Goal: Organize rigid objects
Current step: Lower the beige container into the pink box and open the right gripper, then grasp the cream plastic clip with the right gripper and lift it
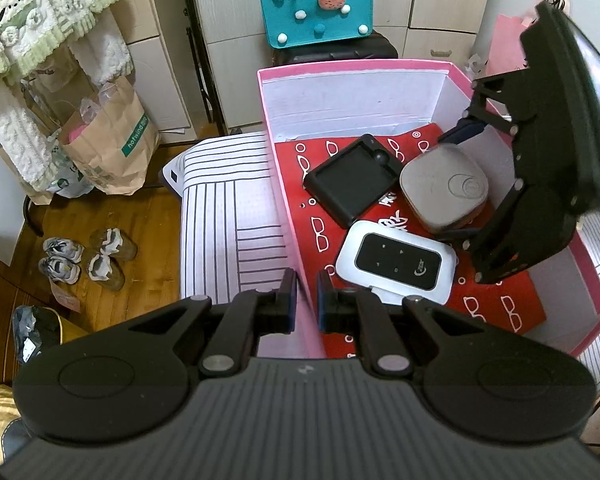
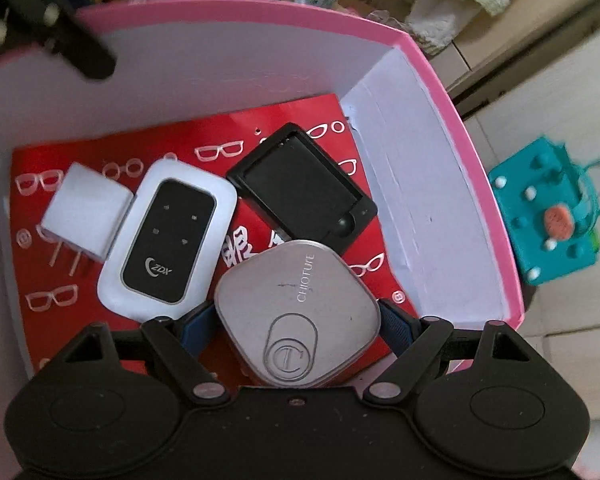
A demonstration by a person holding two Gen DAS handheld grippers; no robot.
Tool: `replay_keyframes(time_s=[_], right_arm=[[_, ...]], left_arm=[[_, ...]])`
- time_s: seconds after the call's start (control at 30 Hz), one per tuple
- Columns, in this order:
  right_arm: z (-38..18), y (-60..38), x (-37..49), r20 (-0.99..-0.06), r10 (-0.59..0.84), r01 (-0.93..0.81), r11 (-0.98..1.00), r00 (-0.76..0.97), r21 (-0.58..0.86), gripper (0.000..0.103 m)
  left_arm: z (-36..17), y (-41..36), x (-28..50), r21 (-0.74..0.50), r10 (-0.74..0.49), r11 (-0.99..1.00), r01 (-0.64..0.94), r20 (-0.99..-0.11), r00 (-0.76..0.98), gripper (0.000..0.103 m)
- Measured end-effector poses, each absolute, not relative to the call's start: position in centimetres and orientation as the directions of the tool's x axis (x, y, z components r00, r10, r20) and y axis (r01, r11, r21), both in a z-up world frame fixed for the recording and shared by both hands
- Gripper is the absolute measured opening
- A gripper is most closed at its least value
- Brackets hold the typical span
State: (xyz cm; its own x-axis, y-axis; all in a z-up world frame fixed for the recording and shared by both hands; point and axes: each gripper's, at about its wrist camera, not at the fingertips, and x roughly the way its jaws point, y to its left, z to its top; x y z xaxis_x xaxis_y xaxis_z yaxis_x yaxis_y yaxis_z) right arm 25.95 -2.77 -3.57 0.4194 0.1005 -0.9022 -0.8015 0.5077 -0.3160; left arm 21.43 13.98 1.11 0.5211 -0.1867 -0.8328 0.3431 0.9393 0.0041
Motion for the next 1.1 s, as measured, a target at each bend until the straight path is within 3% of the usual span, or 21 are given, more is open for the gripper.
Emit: replay_keyframes(time_s=[0.17, 0.37, 0.6, 0.73, 0.97, 1.1], right_arm=[[0.5, -7.1, 25.2, -0.841, 0.28, -0.735, 0.651, 0.464, -0.189, 0.089], [5.0, -14.5, 21.9, -0.666, 0.446, -0.601, 0.799, 0.598, -0.005, 0.089], [2.9, -19.9, 17.9, -0.682, 0.358, -0.483, 0.875, 0.638, 0.007, 0.08], [-0.6, -22.2, 15.7, -0.715, 0.324, -0.461, 0.887, 0.62, 0.002, 0.07], [-4.4, -23.7, 14.3, -0.744, 0.231, -0.454, 0.885, 0.627, -0.108, 0.069], [-5.7, -24.1, 15.3, -0.76, 0.232, -0.463, 0.88, 0.607, -0.101, 0.069]], left_arm=[[1.2, 13.7, 21.4, 0.007, -0.185, 0.938, 0.345, -0.834, 0.52, 0.009], [1.2, 13.9, 21.1, 0.003, -0.19, 0.94, 0.342, -0.827, 0.529, 0.009], [1.1, 14.5, 20.9, -0.02, -0.205, 0.944, 0.329, -0.817, 0.539, 0.009], [1.0, 14.5, 20.9, -0.025, -0.208, 0.945, 0.326, -0.814, 0.542, 0.009], [1.0, 14.5, 20.9, -0.03, -0.205, 0.949, 0.312, -0.814, 0.543, 0.009], [0.8, 14.4, 20.9, -0.028, -0.197, 0.952, 0.304, -0.818, 0.541, 0.009]])
